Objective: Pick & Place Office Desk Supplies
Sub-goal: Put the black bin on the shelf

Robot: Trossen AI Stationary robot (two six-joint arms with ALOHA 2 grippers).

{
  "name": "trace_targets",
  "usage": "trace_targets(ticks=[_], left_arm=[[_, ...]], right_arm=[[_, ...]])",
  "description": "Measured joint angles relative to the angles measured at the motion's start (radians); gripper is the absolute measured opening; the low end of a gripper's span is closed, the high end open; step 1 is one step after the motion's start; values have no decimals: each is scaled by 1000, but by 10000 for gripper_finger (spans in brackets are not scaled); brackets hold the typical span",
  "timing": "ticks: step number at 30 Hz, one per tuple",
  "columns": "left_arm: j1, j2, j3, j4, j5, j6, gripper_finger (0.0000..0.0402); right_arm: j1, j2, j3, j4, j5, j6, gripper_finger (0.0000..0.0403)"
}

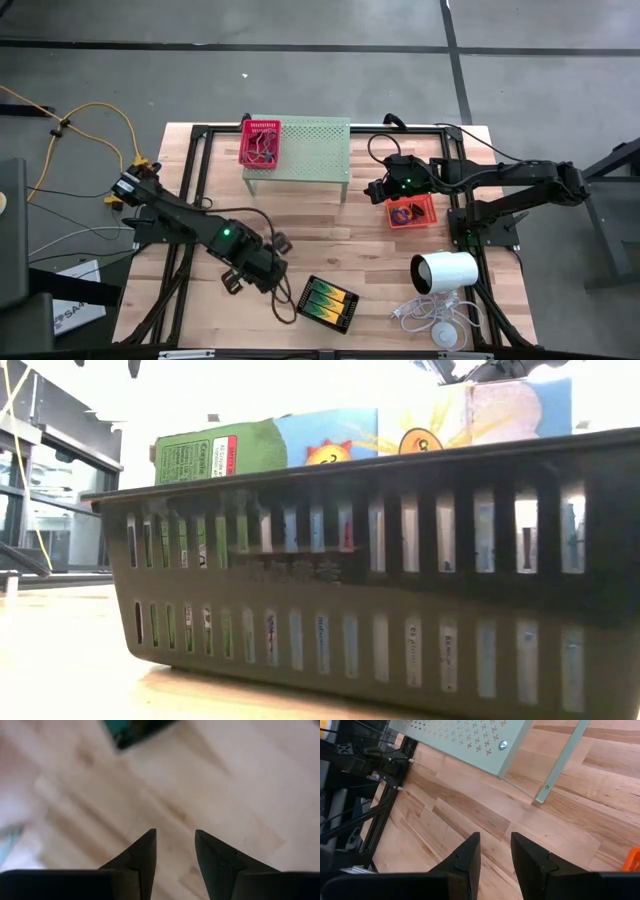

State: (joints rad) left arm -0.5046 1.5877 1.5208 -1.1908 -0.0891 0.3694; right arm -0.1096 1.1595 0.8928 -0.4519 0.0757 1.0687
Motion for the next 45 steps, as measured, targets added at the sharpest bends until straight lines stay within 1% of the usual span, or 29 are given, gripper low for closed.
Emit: trace_targets(ticks=[3, 6, 8, 13, 15, 20, 25, 28, 33, 37, 45], left_arm=[[10, 15, 0, 80, 63, 118, 127], [26, 27, 0, 146, 100, 238, 127], [35, 29, 0, 174, 125, 318, 127], [59, 30, 0, 242, 240, 482, 127], [59, 35, 0, 268, 268, 544, 127], [40, 65, 0, 289, 273, 604, 127], [35, 116, 0, 286, 347, 621, 127], [26, 143, 0, 281, 345, 619, 127], [14, 160, 0, 312, 257, 672, 127], [13, 176, 0, 329, 212, 745, 127], [-27, 184, 0, 292, 209, 893, 127]], right_arm=[[0, 0, 0, 0, 0, 0, 95], [0, 0, 0, 0, 0, 0, 95], [0, 0, 0, 0, 0, 0, 95], [0, 0, 0, 0, 0, 0, 95], [0, 0, 0, 0, 0, 0, 95], [0, 0, 0, 0, 0, 0, 95], [0, 0, 0, 7, 0, 0, 95], [0, 0, 0, 16, 0, 0, 95], [0, 0, 0, 18, 0, 0, 95], [0, 0, 0, 19, 0, 0, 95], [0, 0, 0, 23, 0, 0, 95]])
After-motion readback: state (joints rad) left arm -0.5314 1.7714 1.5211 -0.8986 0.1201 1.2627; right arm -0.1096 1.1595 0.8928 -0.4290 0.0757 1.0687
